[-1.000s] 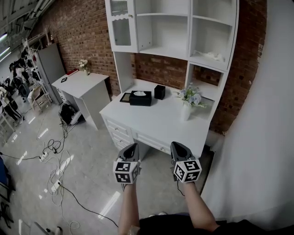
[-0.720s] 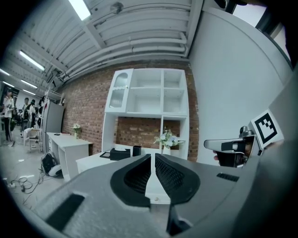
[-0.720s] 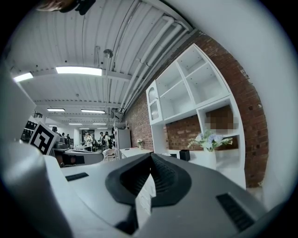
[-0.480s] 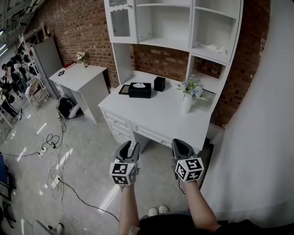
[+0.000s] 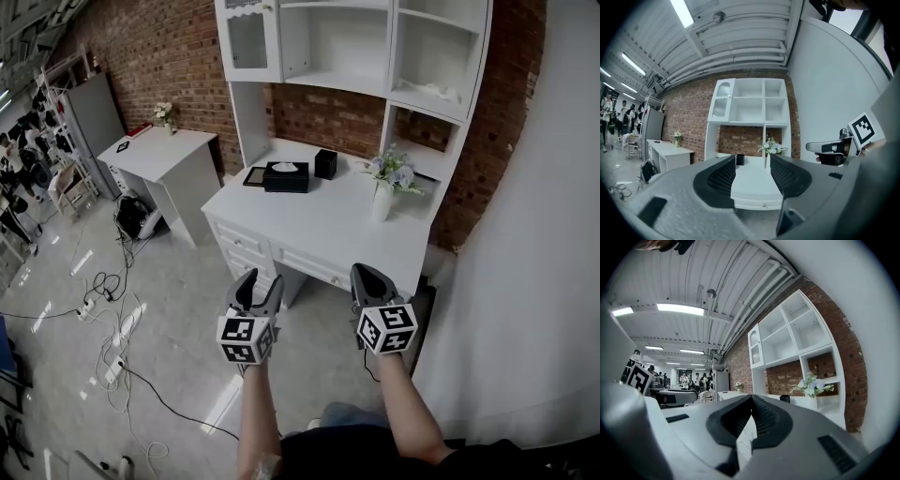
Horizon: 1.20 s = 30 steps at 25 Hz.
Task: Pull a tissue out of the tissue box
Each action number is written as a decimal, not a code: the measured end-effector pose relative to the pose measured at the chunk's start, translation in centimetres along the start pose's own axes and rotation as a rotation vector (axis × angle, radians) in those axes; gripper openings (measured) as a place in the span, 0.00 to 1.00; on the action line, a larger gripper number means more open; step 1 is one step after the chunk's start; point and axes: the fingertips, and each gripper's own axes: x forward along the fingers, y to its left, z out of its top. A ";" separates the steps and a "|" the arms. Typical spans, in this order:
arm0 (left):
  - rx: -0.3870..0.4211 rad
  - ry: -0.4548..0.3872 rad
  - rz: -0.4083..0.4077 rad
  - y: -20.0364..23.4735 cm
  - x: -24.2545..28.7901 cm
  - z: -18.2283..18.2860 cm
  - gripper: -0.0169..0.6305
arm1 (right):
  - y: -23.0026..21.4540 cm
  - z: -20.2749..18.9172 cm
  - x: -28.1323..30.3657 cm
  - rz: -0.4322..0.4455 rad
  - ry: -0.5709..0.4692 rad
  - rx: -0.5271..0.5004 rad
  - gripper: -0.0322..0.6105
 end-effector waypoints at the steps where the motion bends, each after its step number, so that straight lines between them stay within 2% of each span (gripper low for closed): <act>1: 0.005 -0.002 -0.002 0.1 -0.2 0.1 0.34 | 0.2 0.2 -0.1 -0.003 -0.006 -0.002 0.05; 9: 0.031 -0.029 -0.004 1.3 -0.2 1.6 0.34 | 0.1 1.1 0.3 -0.025 -0.039 -0.003 0.05; 16: 0.055 -0.039 -0.001 3.3 2.7 2.6 0.34 | -0.8 2.8 4.0 -0.016 -0.075 -0.012 0.05; 24: 0.086 -0.064 0.015 7.6 9.1 3.7 0.34 | -2.0 2.9 13.0 0.040 -0.088 -0.037 0.05; 30: 0.087 -0.049 0.036 13.2 18.7 3.5 0.34 | -5.2 1.7 24.0 0.066 -0.074 -0.028 0.05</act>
